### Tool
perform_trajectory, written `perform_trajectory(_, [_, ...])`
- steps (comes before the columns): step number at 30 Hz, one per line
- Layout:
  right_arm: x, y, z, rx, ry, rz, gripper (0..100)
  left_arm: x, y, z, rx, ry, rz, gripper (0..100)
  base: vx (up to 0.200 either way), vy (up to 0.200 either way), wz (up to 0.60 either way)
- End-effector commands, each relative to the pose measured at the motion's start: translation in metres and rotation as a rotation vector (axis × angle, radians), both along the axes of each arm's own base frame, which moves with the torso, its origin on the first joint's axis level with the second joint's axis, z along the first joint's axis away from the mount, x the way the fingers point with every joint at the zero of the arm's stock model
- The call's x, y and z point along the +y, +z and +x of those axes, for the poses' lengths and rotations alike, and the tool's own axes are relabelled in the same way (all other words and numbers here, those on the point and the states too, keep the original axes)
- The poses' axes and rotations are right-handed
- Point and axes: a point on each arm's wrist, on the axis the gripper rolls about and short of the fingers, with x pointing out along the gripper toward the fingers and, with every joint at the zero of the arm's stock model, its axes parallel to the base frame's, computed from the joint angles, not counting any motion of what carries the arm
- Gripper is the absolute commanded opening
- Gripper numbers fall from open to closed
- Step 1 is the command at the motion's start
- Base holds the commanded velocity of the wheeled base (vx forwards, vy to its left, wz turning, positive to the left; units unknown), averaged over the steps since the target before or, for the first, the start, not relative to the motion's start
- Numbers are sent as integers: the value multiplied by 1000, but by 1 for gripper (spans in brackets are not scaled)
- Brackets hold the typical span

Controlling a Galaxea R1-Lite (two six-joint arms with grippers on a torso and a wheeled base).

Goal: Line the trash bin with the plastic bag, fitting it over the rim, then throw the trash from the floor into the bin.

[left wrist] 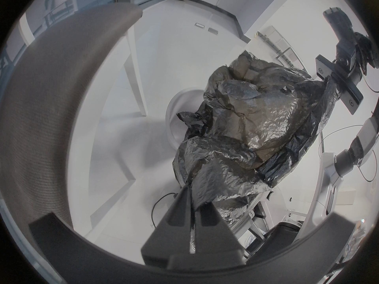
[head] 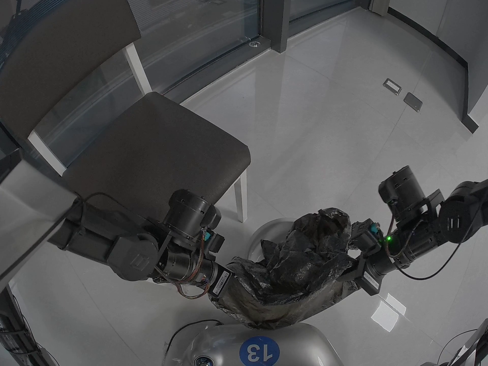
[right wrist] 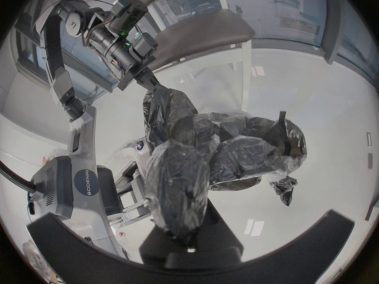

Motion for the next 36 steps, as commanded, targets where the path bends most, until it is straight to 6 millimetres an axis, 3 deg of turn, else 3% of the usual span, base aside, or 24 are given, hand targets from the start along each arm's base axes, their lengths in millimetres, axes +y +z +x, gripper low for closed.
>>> perform_trajectory(1, [15, -22, 16, 58, 22, -29, 0, 2, -9, 5, 22, 14, 18, 0, 0, 0, 0])
perform_trajectory(7, [20, -32, 24, 88, 33, -24, 0, -5, -7, 10, 5, 6, 8, 0, 0, 0, 0])
perform_trajectory(21, [19, -32, 26, 83, 27, -19, 0, -14, -14, 11, -16, 8, 48, 0, 0, 0, 0])
perform_trajectory(29, [34, -71, 55, 103, 29, -26, 0, -15, -16, 14, -16, 20, 56, 0, 0, 0, 0])
perform_trajectory(36, [49, -91, 75, 113, 42, -30, 0, -15, -14, 14, -24, 28, 62, 0, 0, 0, 0])
